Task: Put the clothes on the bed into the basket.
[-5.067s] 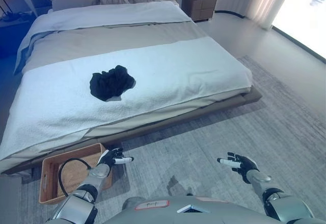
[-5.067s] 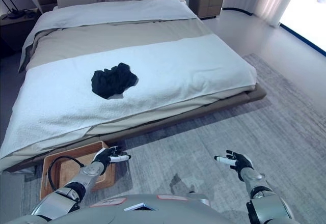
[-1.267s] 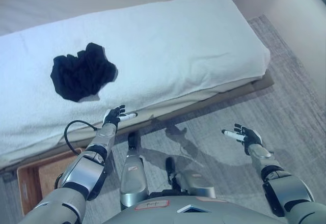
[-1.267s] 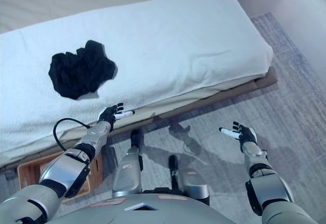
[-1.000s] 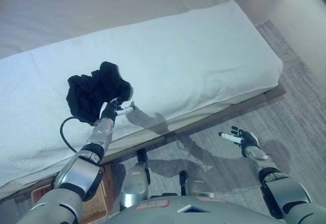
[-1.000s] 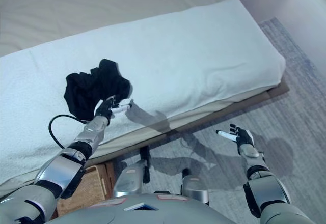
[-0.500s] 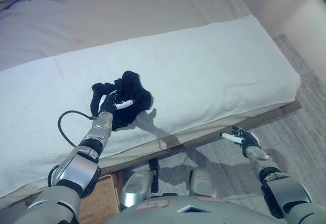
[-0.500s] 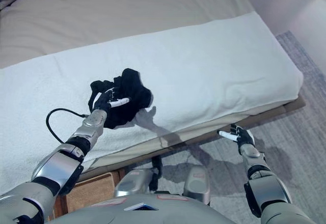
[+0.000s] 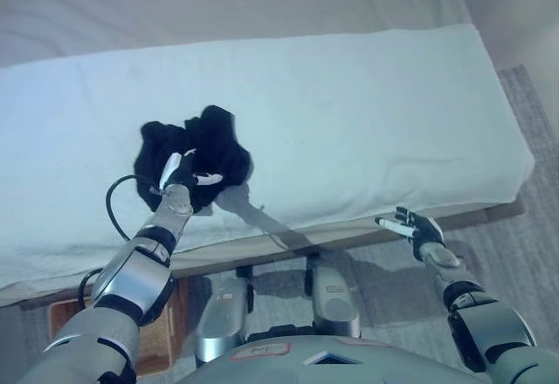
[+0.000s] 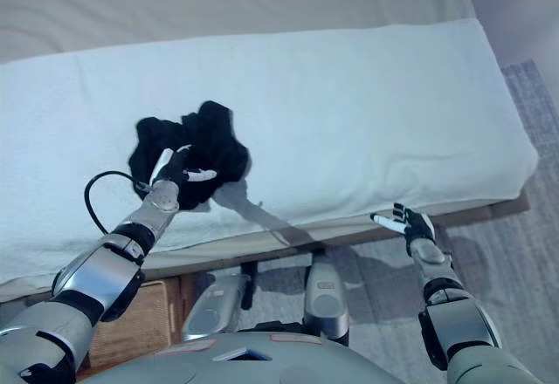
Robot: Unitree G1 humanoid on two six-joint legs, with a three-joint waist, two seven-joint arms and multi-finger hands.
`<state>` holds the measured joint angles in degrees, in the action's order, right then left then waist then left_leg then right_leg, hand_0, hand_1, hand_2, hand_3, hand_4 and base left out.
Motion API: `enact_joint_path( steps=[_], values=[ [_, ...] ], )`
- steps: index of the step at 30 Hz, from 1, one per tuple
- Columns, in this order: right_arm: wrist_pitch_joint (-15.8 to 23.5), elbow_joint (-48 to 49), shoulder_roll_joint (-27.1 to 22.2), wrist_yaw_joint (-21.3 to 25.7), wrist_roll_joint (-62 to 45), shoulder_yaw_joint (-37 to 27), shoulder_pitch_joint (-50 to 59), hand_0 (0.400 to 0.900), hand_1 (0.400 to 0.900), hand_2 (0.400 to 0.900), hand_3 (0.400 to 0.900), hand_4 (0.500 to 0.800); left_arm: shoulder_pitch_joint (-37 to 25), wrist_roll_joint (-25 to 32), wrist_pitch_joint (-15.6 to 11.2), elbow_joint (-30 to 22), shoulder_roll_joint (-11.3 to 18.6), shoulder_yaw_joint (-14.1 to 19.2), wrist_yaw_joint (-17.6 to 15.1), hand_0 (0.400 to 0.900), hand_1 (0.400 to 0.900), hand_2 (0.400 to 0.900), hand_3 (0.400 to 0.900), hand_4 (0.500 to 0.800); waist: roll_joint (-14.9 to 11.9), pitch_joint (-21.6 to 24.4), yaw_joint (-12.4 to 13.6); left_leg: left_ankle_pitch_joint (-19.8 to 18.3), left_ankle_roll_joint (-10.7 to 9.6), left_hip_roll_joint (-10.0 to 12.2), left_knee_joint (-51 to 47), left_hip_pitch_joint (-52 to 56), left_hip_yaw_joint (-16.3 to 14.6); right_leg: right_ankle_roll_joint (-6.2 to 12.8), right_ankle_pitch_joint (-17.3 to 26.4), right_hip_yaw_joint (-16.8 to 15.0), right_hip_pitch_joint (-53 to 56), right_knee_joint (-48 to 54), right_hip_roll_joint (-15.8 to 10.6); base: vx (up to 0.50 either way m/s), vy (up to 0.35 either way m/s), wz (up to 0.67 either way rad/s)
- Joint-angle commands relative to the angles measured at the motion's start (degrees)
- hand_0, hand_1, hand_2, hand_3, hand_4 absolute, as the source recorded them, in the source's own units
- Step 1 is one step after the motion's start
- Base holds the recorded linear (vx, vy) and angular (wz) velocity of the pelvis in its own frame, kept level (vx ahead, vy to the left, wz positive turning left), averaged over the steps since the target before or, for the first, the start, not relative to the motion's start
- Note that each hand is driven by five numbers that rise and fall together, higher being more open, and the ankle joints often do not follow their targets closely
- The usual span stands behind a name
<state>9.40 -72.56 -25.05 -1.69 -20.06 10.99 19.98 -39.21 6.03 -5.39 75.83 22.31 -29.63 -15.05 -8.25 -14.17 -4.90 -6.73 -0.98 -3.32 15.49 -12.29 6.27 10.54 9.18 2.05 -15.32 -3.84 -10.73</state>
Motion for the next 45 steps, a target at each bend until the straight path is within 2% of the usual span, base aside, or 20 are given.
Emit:
enact_joint_path(
  steps=[1,4,5,9,12,13,18,20,24,28,39,40,41,42,43,44,45],
  values=[
    [2.64,1.64,-5.10,1.31,-1.91,2.54,1.84,0.900,0.900,0.900,0.900,0.800,-10.88,-4.42,-1.24,2.00,2.82,1.52,-4.94,0.900,0.900,0.900,0.900,0.800,-1.44,0.17,-1.34,-2.05,-1.61,3.31,2.41,-1.45,-2.03,1.55,4.65,-2.98,-3.20,0.26,-2.56,-0.07,-0.106,-0.06],
    [2.93,3.16,-5.11,1.04,-1.62,3.53,2.66,0.900,0.900,0.900,0.900,0.800,-12.94,-8.69,0.70,5.34,4.65,1.90,-7.42,0.900,0.900,0.900,0.900,0.800,-1.71,-0.18,-2.22,-0.87,-2.48,4.99,0.79,-2.44,-2.06,0.77,3.86,-3.15,-5.04,0.31,-1.47,-0.06,-0.084,-0.16],
    [2.92,3.16,-5.11,1.04,-1.61,3.55,2.68,0.900,0.900,0.900,0.900,0.800,-12.96,-8.72,0.69,5.37,4.65,1.92,-7.43,0.900,0.900,0.900,0.900,0.800,-1.71,-0.13,-2.23,-0.83,-2.50,5.01,0.71,-2.47,-2.07,0.75,3.85,-3.17,-5.12,0.27,-1.45,-0.05,-0.033,-0.19],
    [3.45,5.82,-5.37,1.19,-0.96,4.53,1.85,0.900,0.900,0.900,0.900,0.800,-14.52,-11.47,2.07,6.32,7.77,2.98,-10.82,0.900,0.900,0.900,0.900,0.800,-2.09,-0.31,-3.63,0.21,-3.39,6.54,-0.89,-3.86,-2.63,0.42,4.16,-3.48,-7.39,0.80,-0.44,-0.02,-0.041,-0.15],
    [3.43,5.42,-5.20,1.15,-0.79,4.63,1.73,0.900,0.900,0.900,0.900,0.800,-14.24,-11.18,2.04,6.24,8.41,4.00,-11.99,0.900,0.900,0.900,0.900,0.800,-1.87,-0.20,-3.68,0.50,-3.58,6.82,-1.27,-4.40,-2.65,0.39,4.38,-3.28,-8.14,1.09,-0.31,0.01,-0.042,-0.07],
    [3.54,4.86,-4.94,1.20,-0.87,4.58,1.42,0.900,0.900,0.900,0.900,0.800,-14.14,-11.49,2.26,5.92,8.94,4.45,-13.31,0.900,0.900,0.900,0.900,0.800,-1.63,-0.08,-3.53,0.60,-3.77,7.07,-1.62,-4.61,-2.58,0.32,4.30,-3.18,-8.39,1.20,-0.24,0.02,-0.033,0.02],
    [3.73,4.39,-4.79,1.18,-0.84,5.31,2.29,0.900,0.900,0.900,0.900,0.800,-13.97,-13.84,3.90,7.62,10.77,4.08,-14.58,0.900,0.900,0.900,0.900,0.800,-1.57,-0.32,-3.68,0.98,-4.00,7.28,-2.38,-4.99,-2.70,0.21,4.18,-3.04,-9.18,1.06,0.08,-0.01,-0.011,-0.04],
    [3.69,4.56,-4.82,1.10,-0.80,5.51,2.65,0.900,0.900,0.900,0.900,0.800,-13.99,-14.00,4.28,8.12,11.38,4.44,-14.49,0.900,0.900,0.900,0.900,0.800,-1.67,-0.32,-3.81,1.09,-4.05,7.39,-2.72,-4.95,-2.89,0.24,4.31,-3.06,-9.41,1.13,0.17,-0.02,-0.001,-0.12],
    [3.65,7.33,-5.26,0.68,-0.28,7.43,4.44,0.900,0.900,0.900,0.900,0.800,-14.15,-15.26,6.05,10.42,15.16,5.06,-13.43,0.900,0.900,0.900,0.900,0.800,-3.06,-0.93,-5.06,1.60,-4.12,8.28,-3.01,-6.42,-3.95,0.23,5.30,-3.73,-11.83,1.48,1.07,-0.05,0.000,-0.24],
    [3.59,10.35,-6.27,0.49,0.02,8.55,5.90,0.900,0.900,0.900,0.900,0.800,-14.79,-15.04,6.40,11.30,17.90,5.42,-11.38,0.900,0.900,0.900,0.900,0.800,-4.36,-1.47,-6.08,1.95,-4.42,9.32,-2.55,-9.23,-4.41,0.14,6.11,-3.95,-14.51,1.94,1.89,-0.05,-0.022,-0.11],
    [3.87,18.07,-10.48,0.95,-1.36,8.49,9.72,0.900,0.900,0.900,0.900,0.800,-18.09,-8.84,5.58,11.67,19.54,6.39,-6.80,0.900,0.900,0.900,0.900,0.800,-6.43,-2.77,-9.01,1.92,-4.97,10.39,1.80,-19.68,-2.40,-0.31,7.49,-3.24,-21.91,2.16,3.26,-0.05,-0.023,0.01],
    [4.03,19.01,-10.95,1.13,-1.36,8.34,9.62,0.900,0.900,0.900,0.900,0.800,-18.62,-8.55,5.58,11.64,19.41,5.75,-6.22,0.855,0.855,0.855,0.855,0.773,-6.61,-2.80,-9.43,1.80,-5.02,10.53,2.51,-20.94,-2.16,-0.39,7.63,-3.09,-22.82,2.10,3.43,0.00,0.000,0.00],
    [4.01,19.04,-10.97,1.13,-1.36,8.29,9.59,0.900,0.900,0.900,0.900,0.800,-18.66,-8.54,5.57,11.66,19.38,5.72,-6.21,0.696,0.696,0.696,0.696,0.678,-6.52,-2.74,-9.35,1.63,-5.04,10.63,2.76,-21.14,-2.15,-0.41,7.62,-3.08,-22.93,2.06,3.54,-0.02,-0.003,-0.15],
    [4.23,20.39,-11.41,1.10,-1.32,8.24,9.43,0.900,0.900,0.900,0.900,0.800,-18.71,-8.73,5.52,11.63,19.15,5.27,-5.91,0.620,0.620,0.620,0.620,0.632,-6.42,-2.71,-9.30,0.88,-5.08,11.07,3.70,-21.83,-2.07,-0.57,7.52,-3.06,-23.33,1.97,4.29,-0.01,0.003,-0.14],
    [4.22,20.41,-11.42,1.10,-1.31,8.23,9.42,0.900,0.900,0.900,0.900,0.800,-18.71,-8.73,5.52,11.63,19.14,5.27,-5.91,0.486,0.486,0.486,0.486,0.552,-6.40,-2.68,-9.30,0.86,-5.08,11.08,3.73,-21.87,-2.06,-0.57,7.52,-3.06,-23.36,1.96,4.30,-0.01,-0.001,-0.12],
    [4.61,20.54,-11.64,1.15,-1.26,7.90,8.82,0.900,0.900,0.900,0.900,0.800,-18.70,-8.66,5.25,11.53,18.79,5.01,-5.95,0.400,0.400,0.400,0.400,0.500,-6.19,-2.36,-9.48,0.76,-5.10,11.09,4.06,-22.32,-1.90,-0.60,7.52,-2.93,-23.58,1.94,4.29,0.00,0.000,0.00],
    [4.75,20.94,-11.87,1.29,-1.21,7.49,8.30,0.900,0.900,0.900,0.900,0.800,-18.58,-8.62,5.23,11.33,18.46,4.86,-5.96,0.400,0.400,0.400,0.400,0.500,-5.94,-2.07,-9.56,0.72,-5.17,11.19,3.99,-22.34,-1.73,-0.59,7.45,-2.86,-23.66,1.94,4.25,0.00,0.000,0.00]
  ],
)
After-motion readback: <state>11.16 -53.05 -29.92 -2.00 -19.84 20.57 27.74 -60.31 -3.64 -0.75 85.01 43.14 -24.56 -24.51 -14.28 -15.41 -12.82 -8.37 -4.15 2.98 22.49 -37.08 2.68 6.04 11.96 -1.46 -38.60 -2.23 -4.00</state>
